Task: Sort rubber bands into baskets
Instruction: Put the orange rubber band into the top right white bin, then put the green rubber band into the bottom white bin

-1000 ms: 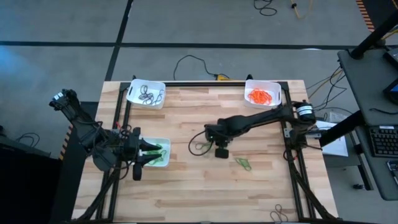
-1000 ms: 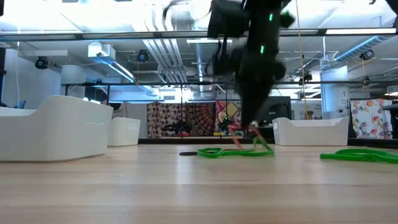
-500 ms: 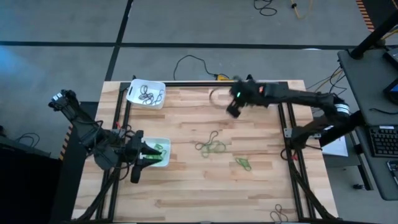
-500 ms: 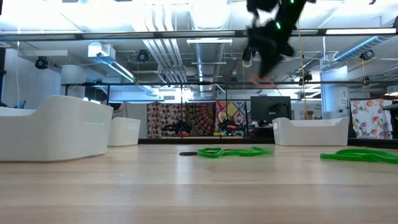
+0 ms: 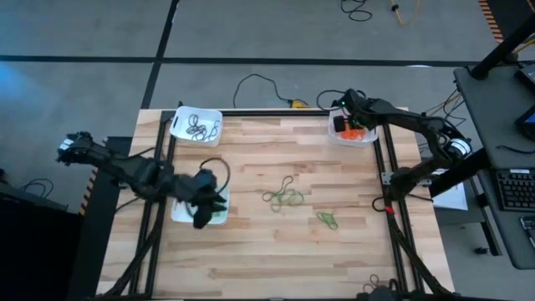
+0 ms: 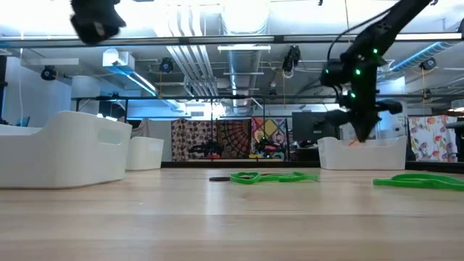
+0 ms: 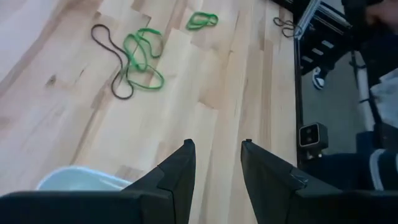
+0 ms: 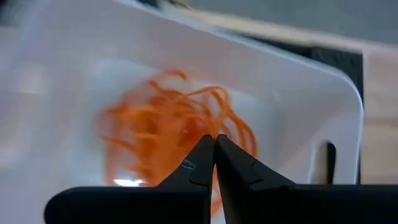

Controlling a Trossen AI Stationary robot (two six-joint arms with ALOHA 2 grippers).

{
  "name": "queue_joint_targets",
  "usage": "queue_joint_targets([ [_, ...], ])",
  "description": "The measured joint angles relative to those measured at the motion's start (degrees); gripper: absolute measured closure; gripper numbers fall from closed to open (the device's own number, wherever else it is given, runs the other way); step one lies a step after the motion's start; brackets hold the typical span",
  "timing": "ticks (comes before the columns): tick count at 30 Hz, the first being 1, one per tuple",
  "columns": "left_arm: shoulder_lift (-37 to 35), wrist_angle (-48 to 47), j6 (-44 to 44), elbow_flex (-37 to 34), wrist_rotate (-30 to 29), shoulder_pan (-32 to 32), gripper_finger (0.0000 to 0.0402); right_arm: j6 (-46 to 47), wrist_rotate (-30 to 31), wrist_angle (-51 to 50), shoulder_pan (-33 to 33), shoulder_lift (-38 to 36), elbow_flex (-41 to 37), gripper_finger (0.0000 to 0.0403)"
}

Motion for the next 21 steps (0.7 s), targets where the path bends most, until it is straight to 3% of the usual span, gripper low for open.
queue_joint_targets([
  [9,0.5,2.2,12.7,1.7,17.8,17.3,0.0288,-2.3,3.3,1.2,0.5,0.5,-2.9,0.0394],
  [17,0.6,2.4,21.9,7.1,18.7,23.1,0.0288,-4.0,3.4,-0.2,1.0,-0.1,-3.0,0.0354],
  [21,0.4,2.4,24.8,9.4,14.3,23.1,0.0287,-4.4,3.5,-1.8,1.9,-0.5,-2.7,0.0312],
])
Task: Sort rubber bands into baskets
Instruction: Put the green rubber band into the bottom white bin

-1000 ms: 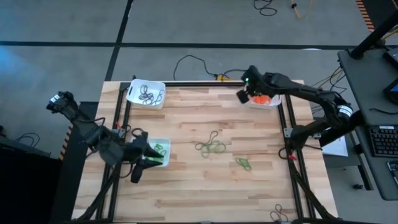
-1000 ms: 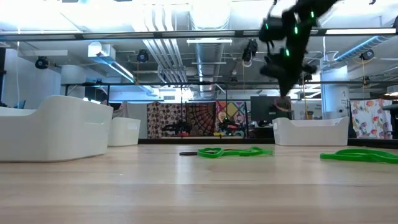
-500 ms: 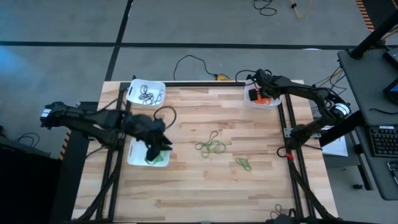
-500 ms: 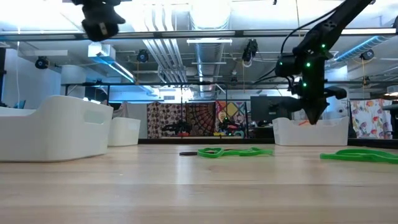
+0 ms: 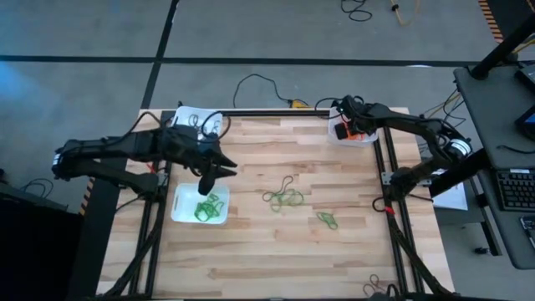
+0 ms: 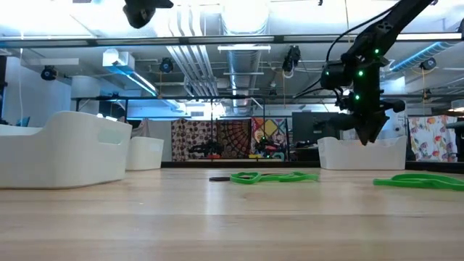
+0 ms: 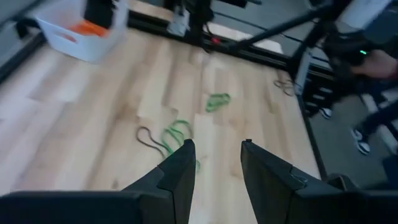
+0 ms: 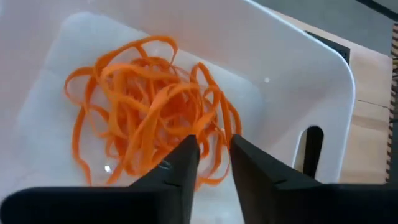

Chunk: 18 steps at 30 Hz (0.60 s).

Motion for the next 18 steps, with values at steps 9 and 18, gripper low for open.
queue_joint_targets([
  [9,-1.4,0.9,-5.1,0.3,-2.1,-3.1,0.0287,2.3,3.1,-3.0,9.2,-6.2,1.7,0.0285],
  [18,-1.4,2.3,-7.1,-0.3,-9.6,-19.3,0.0287,23.7,1.8,-11.2,36.1,-10.1,1.6,0.0289],
])
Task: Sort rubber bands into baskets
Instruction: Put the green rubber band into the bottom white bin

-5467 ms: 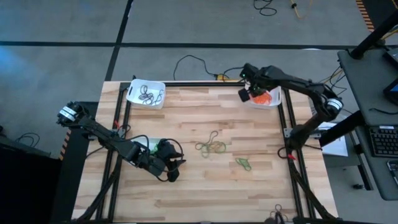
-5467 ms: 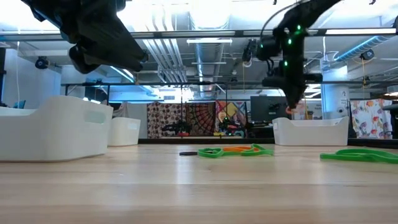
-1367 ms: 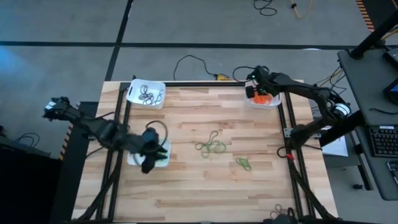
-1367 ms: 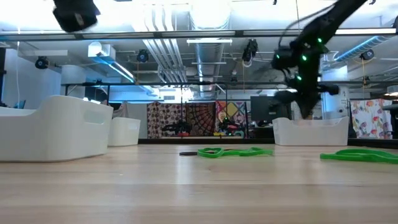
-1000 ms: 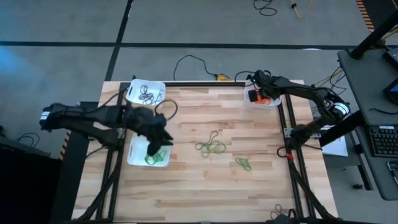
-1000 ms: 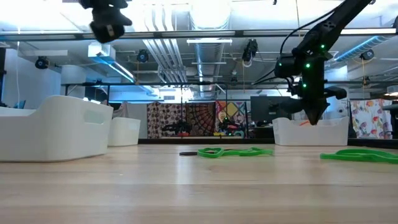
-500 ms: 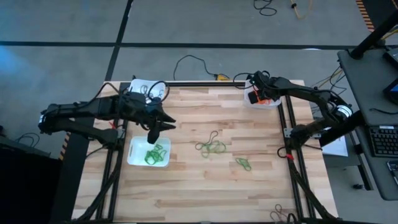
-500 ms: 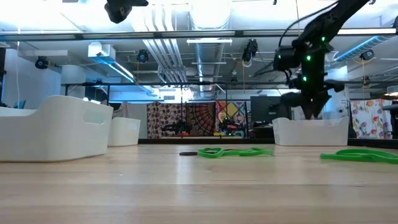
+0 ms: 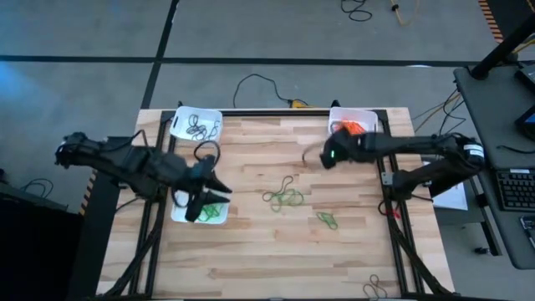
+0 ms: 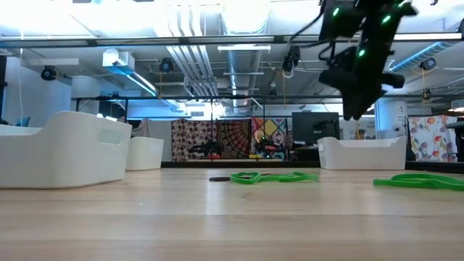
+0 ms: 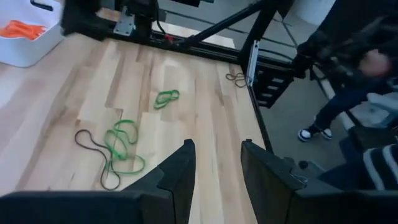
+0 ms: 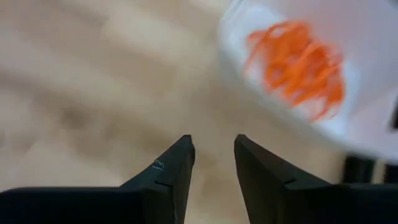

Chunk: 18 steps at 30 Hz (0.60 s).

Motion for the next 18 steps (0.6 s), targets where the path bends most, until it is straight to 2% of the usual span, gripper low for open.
queue_joint_targets([
  [3,0.0,-0.1,-1.3,-1.0,-7.8,-5.2,0.0287,6.1,-0.1,-0.9,10.4,0.0,0.0,0.0279],
  [6,0.0,0.3,-2.5,-2.6,-14.8,-8.8,0.0287,10.6,-0.5,2.4,19.8,0.2,0.0,0.0269],
  [12,3.4,7.9,-2.9,-5.6,-11.8,-8.2,0.0290,13.0,0.0,6.8,33.2,0.8,3.2,0.0257],
  [18,13.8,10.3,-3.6,-3.8,-11.4,-4.3,0.0316,10.4,2.0,6.3,38.3,1.4,10.0,0.0258],
])
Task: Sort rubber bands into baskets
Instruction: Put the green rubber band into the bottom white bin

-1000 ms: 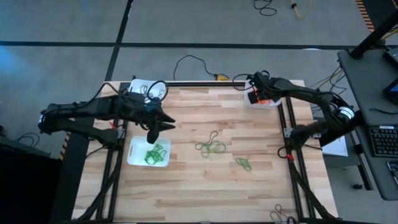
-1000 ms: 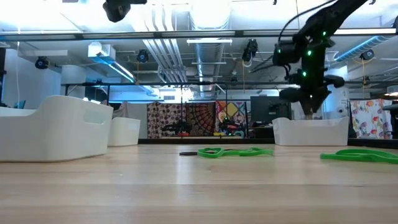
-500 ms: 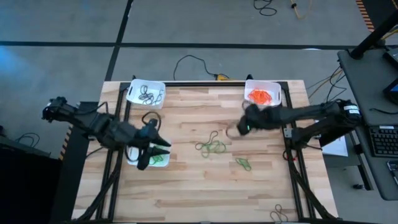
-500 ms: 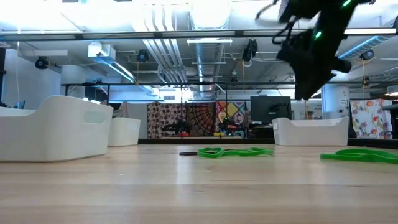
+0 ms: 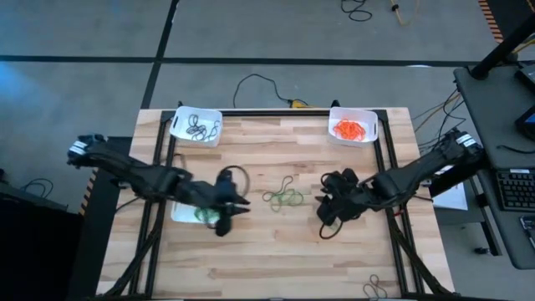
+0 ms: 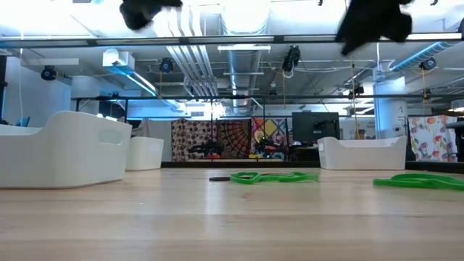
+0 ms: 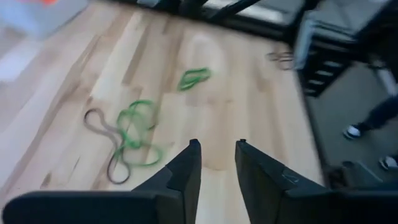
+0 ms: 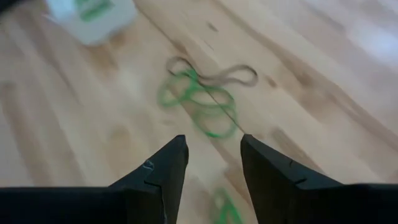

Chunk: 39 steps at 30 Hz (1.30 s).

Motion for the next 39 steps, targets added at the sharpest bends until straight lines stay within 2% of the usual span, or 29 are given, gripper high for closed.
queue_joint_targets([
  [6,9.6,0.5,-2.2,2.1,1.5,4.4,0.0326,-4.6,4.1,0.2,2.3,1.2,8.6,0.0259],
  [9,14.1,5.1,3.0,2.3,2.0,4.6,0.0326,-7.8,4.2,0.3,4.3,2.3,13.0,0.0259],
  [12,18.4,10.5,9.0,2.3,5.6,4.6,0.0326,-11.7,4.2,0.4,7.4,4.1,17.3,0.0259],
  [18,26.7,18.3,8.6,2.4,7.0,5.7,0.0327,-13.6,5.8,0.3,14.6,8.9,23.5,0.0259],
  [27,33.2,18.0,9.2,2.4,6.9,7.0,0.0326,-7.3,7.1,0.4,22.9,14.6,24.1,0.0259],
  [31,34.3,18.0,10.7,2.4,6.4,9.3,0.0326,-4.5,8.1,0.4,24.9,16.1,24.0,0.0259],
  [37,35.2,17.9,15.5,2.4,10.5,11.3,0.0326,-0.5,10.0,1.9,25.6,17.5,24.0,0.0259],
  [39,35.3,17.8,16.8,2.4,9.3,11.2,0.0326,-0.6,10.2,3.3,25.6,17.8,24.0,0.0259],
])
